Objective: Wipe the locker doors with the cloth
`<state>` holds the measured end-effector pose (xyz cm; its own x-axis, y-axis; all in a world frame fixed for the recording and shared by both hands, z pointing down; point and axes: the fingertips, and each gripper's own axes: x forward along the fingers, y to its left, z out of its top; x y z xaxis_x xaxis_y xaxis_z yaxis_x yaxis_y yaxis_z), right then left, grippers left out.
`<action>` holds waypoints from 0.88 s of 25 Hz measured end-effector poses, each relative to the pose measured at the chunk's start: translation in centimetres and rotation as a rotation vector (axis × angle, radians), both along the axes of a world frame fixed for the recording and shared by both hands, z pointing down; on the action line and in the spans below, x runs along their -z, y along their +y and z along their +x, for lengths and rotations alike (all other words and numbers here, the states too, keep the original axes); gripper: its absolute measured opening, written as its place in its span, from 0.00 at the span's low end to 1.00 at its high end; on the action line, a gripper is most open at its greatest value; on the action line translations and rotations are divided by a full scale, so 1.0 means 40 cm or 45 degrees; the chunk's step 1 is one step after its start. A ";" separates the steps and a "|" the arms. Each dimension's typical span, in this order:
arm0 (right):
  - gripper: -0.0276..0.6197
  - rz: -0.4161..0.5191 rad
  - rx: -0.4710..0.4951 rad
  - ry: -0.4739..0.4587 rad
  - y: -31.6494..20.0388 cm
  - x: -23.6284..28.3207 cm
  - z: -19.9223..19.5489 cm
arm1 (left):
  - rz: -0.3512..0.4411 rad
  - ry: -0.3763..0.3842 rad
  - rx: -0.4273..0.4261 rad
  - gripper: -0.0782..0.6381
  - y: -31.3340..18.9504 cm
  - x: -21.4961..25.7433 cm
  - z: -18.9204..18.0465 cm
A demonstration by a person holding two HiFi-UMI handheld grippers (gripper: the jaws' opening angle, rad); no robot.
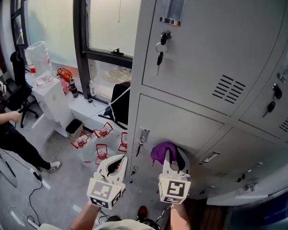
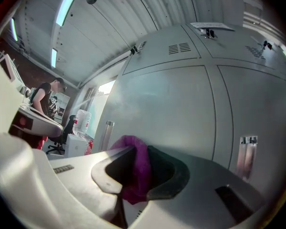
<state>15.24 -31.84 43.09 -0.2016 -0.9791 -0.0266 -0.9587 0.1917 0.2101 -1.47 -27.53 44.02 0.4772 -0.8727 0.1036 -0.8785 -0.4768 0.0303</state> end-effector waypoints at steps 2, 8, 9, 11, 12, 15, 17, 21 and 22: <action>0.17 0.001 -0.029 0.006 0.008 -0.006 0.031 | 0.002 0.001 -0.030 0.14 0.001 0.000 0.025; 0.17 0.000 -0.133 0.005 0.035 -0.014 0.128 | 0.000 -0.004 -0.103 0.14 0.005 -0.004 0.087; 0.17 0.003 -0.149 0.003 0.039 -0.013 0.143 | -0.001 -0.004 -0.111 0.14 0.006 -0.005 0.095; 0.17 0.004 -0.181 -0.001 0.048 -0.011 0.171 | -0.001 -0.006 -0.125 0.14 0.008 -0.005 0.107; 0.17 0.003 -0.195 -0.002 0.052 -0.009 0.184 | -0.001 -0.007 -0.131 0.14 0.009 -0.005 0.113; 0.17 0.002 -0.237 -0.007 0.065 -0.006 0.220 | -0.001 -0.010 -0.145 0.14 0.012 -0.005 0.126; 0.17 -0.003 -0.259 -0.010 0.070 -0.004 0.236 | -0.001 -0.010 -0.151 0.14 0.015 -0.005 0.133; 0.17 -0.007 -0.272 -0.008 0.074 -0.004 0.246 | -0.003 -0.012 -0.156 0.14 0.021 -0.007 0.138; 0.17 -0.009 -0.271 -0.007 0.074 -0.004 0.244 | -0.002 -0.012 -0.155 0.14 0.022 -0.007 0.137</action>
